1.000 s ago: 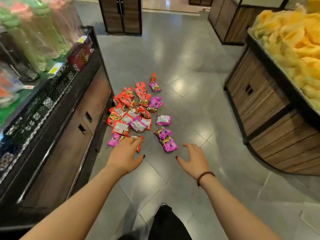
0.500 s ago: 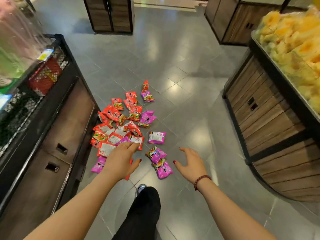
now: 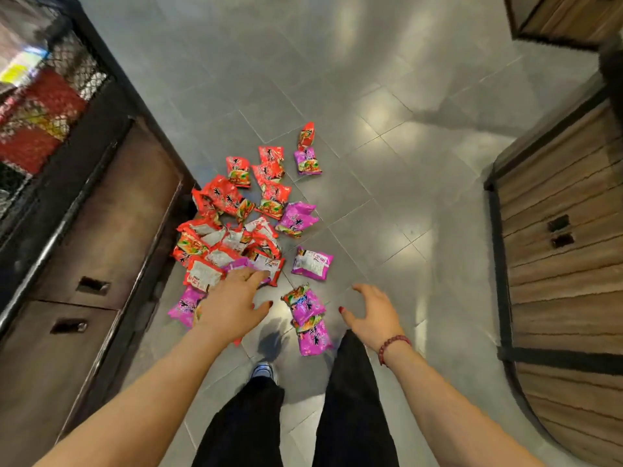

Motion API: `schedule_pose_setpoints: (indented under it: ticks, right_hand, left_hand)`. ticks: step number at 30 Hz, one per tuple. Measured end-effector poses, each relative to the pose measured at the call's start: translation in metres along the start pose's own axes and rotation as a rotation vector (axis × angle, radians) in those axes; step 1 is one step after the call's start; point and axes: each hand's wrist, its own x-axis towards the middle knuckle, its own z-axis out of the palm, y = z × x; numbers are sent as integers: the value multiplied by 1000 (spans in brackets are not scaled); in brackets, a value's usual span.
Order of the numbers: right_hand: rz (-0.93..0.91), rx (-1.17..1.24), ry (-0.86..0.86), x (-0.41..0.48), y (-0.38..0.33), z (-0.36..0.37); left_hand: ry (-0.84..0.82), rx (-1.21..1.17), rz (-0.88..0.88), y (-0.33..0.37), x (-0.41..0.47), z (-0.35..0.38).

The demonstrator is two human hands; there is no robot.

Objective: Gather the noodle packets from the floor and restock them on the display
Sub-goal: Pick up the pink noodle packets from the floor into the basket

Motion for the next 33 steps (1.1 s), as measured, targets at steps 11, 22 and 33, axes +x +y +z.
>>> schedule_pose_setpoints:
  ticks: [11,22,33]
  right_hand:
    - [-47,-55,-317,168,56,43]
    - [8,-109,-476,284,143,213]
    - [311,128,-431,383,227,381]
  left_hand:
    - [190,-271,-526,-5,51,153]
    - [146,-374,-697,-71,102,347]
    - [90,-472,-650,-154,136,517]
